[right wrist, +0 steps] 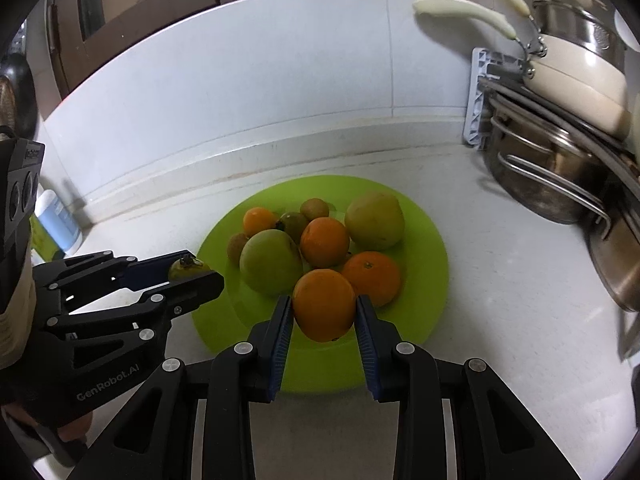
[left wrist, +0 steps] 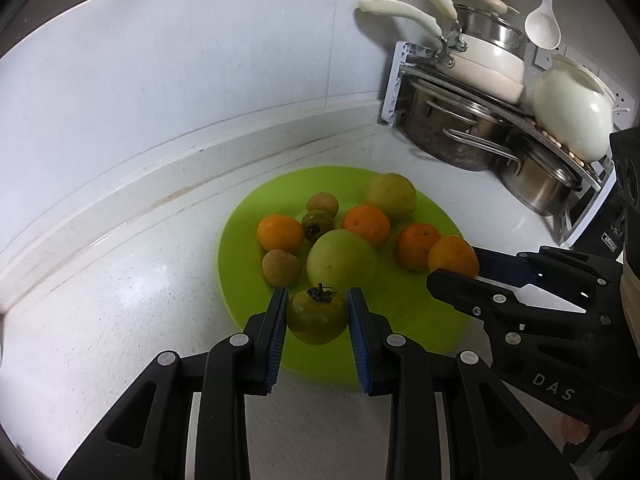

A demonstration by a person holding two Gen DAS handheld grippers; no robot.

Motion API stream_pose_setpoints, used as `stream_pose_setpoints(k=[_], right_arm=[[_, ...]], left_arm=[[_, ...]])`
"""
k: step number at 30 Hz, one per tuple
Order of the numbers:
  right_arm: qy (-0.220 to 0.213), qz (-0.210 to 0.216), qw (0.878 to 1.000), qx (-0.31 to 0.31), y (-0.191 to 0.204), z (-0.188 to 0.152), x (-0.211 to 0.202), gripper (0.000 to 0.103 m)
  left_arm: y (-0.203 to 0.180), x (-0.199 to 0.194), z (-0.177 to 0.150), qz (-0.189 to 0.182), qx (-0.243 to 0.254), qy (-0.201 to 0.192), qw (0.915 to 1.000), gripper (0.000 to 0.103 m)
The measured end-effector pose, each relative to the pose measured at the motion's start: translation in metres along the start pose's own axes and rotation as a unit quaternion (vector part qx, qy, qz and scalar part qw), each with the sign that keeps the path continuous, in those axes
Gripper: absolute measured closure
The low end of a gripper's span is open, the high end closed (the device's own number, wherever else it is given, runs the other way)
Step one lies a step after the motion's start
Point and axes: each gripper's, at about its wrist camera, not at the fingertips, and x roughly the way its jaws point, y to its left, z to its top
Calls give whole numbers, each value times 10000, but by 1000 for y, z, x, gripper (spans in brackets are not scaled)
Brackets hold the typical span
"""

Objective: Organize fruits

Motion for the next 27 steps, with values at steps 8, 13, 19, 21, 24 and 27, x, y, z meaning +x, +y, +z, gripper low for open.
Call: stream_pose_setpoints(k=[8, 13, 19, 21, 24, 27], right_arm=[[-91, -64, 9999, -5, 0, 3, -3, 59], [-171, -186, 9997, 30, 1, 0, -19, 59], [-384, -468, 9981, 83, 5, -12, -55, 49], [-452, -521, 9976, 119, 8, -17, -67, 48], [-585, -631, 9962, 157, 13, -23, -85, 40], [-733, -773, 9942, 162, 20, -32, -105, 38]], left_arm=[[2, -8, 2, 63, -69, -83, 9999, 65], [2, -27, -4, 221, -113, -166, 9996, 57], [-5, -60, -15, 412, -18, -370, 9985, 46], [-8, -72, -19, 455, -2, -457, 9979, 42], [-13, -91, -25, 480, -3, -586, 9971, 35], [-18, -108, -32, 530, 39, -740, 9958, 28]])
